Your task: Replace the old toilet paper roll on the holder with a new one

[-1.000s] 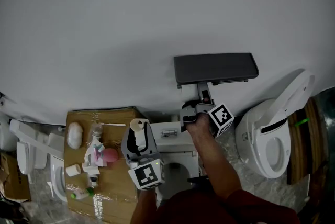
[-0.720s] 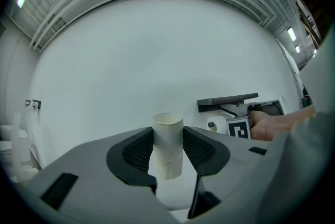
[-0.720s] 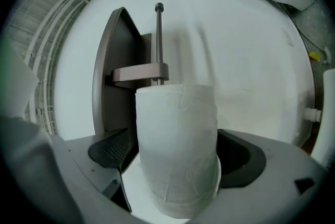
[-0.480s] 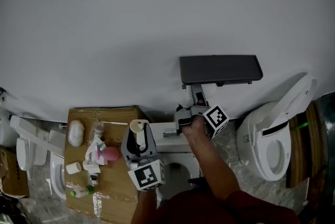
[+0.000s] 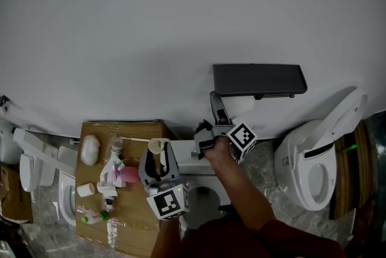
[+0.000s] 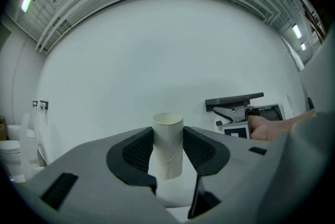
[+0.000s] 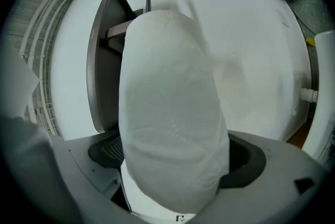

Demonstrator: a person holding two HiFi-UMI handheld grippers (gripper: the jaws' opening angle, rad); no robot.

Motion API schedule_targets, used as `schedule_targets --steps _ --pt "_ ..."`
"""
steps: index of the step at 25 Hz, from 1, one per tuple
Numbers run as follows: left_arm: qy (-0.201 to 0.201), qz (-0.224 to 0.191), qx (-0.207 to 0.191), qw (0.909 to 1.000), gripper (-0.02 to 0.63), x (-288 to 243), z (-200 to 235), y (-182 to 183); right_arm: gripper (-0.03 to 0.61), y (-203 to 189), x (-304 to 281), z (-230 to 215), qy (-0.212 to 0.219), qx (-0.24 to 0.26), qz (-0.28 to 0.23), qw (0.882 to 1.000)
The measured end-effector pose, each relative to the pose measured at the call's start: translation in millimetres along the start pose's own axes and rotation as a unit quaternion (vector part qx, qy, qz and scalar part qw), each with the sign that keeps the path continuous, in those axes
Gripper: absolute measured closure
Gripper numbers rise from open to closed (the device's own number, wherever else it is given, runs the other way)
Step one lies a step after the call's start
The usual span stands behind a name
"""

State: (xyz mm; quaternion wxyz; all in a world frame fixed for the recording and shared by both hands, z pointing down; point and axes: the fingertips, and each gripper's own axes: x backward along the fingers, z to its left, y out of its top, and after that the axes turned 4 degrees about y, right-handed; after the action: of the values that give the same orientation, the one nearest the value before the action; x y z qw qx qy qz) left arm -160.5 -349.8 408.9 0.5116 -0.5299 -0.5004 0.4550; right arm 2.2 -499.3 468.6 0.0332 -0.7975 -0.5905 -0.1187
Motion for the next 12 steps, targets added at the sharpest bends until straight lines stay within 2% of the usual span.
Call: schedule_targets --steps 8,12 --pt "0.020 -0.012 0.001 0.9997 0.419 5 21 8 0.089 -37 11 -4 -0.006 0.002 0.048 0.999" --pt "0.030 -0.013 0.005 0.9995 0.419 7 28 11 0.091 -54 23 1 0.005 0.013 0.080 0.997"
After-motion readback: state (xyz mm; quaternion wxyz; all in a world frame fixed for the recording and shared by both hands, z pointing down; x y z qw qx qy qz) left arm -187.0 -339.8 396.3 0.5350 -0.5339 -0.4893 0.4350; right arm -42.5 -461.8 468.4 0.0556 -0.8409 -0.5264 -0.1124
